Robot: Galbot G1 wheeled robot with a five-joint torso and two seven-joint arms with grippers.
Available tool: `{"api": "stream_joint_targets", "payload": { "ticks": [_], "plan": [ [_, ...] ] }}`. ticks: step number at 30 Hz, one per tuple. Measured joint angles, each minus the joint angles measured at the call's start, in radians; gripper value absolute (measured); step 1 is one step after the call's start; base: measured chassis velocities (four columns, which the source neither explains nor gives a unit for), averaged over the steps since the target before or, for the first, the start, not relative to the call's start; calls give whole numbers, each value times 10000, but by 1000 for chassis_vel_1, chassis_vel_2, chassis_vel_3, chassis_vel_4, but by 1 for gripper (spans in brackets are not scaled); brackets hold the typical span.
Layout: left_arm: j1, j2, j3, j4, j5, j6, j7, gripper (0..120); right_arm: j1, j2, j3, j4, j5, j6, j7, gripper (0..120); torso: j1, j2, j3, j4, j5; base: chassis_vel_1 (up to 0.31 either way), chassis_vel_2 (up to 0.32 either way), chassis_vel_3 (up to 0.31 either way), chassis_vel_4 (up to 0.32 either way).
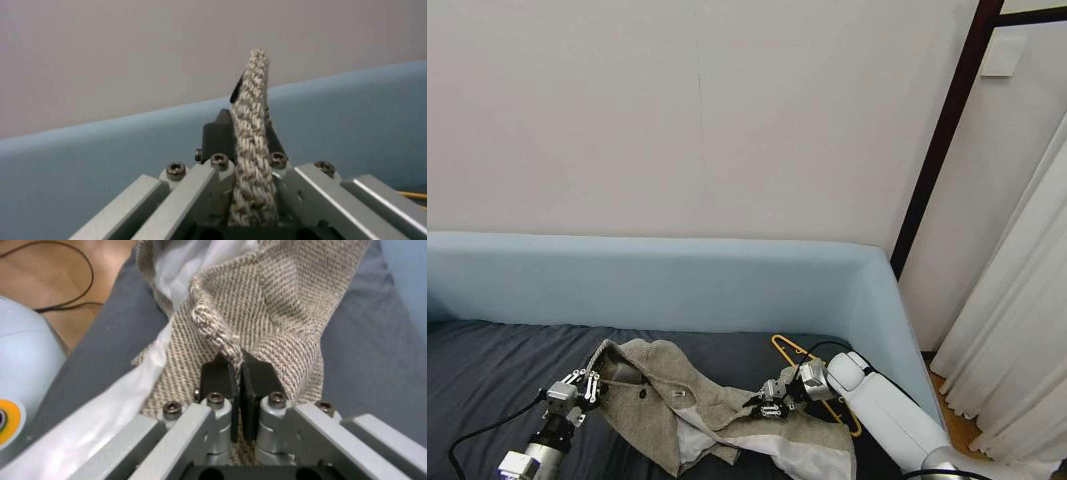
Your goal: Pick up the clothes from the sofa and hang them on the clothes hanger.
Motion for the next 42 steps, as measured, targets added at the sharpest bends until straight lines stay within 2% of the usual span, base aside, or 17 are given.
{"api": "stream_joint_targets", "payload": {
  "ticks": [4,8,9,13,14,16,17,20,21,26,27,30,31,35,36,40,42],
  "plan": [
    [-67,105,41,-17,-177,0,-66,0,-363,-497,93,949,761,-32,304,0,0,0,1,-2,-2,0,0,0,0],
    [-194,566,100,-461,-1081,-105,-152,0,-876,-1353,608,3116,2524,-263,2194,0,0,0,0,2,0,0,0,0,0],
    [-194,566,100,-461,-1081,-105,-152,0,-876,-1353,608,3116,2524,-263,2194,0,0,0,0,2,0,0,0,0,0],
    [-372,1612,194,-1324,-2151,-297,-312,0,-1240,-2612,1115,5572,4493,-1591,5825,0,0,2,0,0,-2,0,0,0,0],
    [-372,1612,194,-1324,-2151,-297,-312,0,-1240,-2612,1115,5572,4493,-1591,5825,0,0,2,0,0,-2,0,0,0,0],
    [-679,2185,210,-1761,-2714,-280,-493,0,-1343,-3201,1453,6853,5504,-2588,7652,0,0,2,0,-3,2,0,0,0,0],
    [-679,2185,210,-1761,-2714,-280,-493,0,-1343,-3201,1453,6853,5504,-2588,7652,0,0,2,0,-3,2,0,0,0,0],
    [-1606,3112,307,-2085,-3491,-12,-766,0,-1285,-3930,2169,8447,6124,-4083,9725,0,0,2,0,0,-1,0,0,0,0],
    [-2037,3441,316,-2102,-3739,135,-858,0,-1155,-4159,2388,8888,6131,-4500,10186,0,1,1,1,-2,0,0,0,0,0],
    [-3183,4207,91,-2110,-4388,753,-1163,0,-821,-4795,3130,10369,6021,-5801,11005,0,1,3,-2,-5,7,0,0,0,0],
    [-3183,4207,91,-2110,-4388,753,-1163,0,-821,-4795,3130,10369,6021,-5801,11005,0,1,3,-2,-5,7,0,0,0,0],
    [-2602,3916,304,-2077,-3661,994,-1181,0,-1533,-5186,3085,11302,5232,-7036,11582,0,0,2,-1,4,-6,0,0,0,0],
    [-2602,3916,304,-2077,-3661,994,-1181,0,-1533,-5186,3085,11302,5232,-7036,11582,0,0,2,-1,4,-6,0,0,0,0],
    [-1973,2847,821,-1992,-2310,1194,-1271,0,-2967,-5047,2709,11758,3773,-8563,12067,0,0,2,0,0,-1,0,0,0,0],
    [-1973,2847,821,-1992,-2310,1194,-1271,0,-2967,-5047,2709,11758,3773,-8563,12067,0,0,2,0,0,-1,0,0,0,0],
    [-1766,2266,1115,-2212,-1503,1677,-1575,0,-3525,-4815,2438,12165,3892,-10032,12645,0,0,1,0,-3,2,0,0,0,0],
    [-1744,2233,1120,-2250,-1436,1737,-1611,0,-3529,-4798,2438,12212,3987,-10204,12705,0,0,1,0,-3,1,0,0,0,0]
  ]
}}
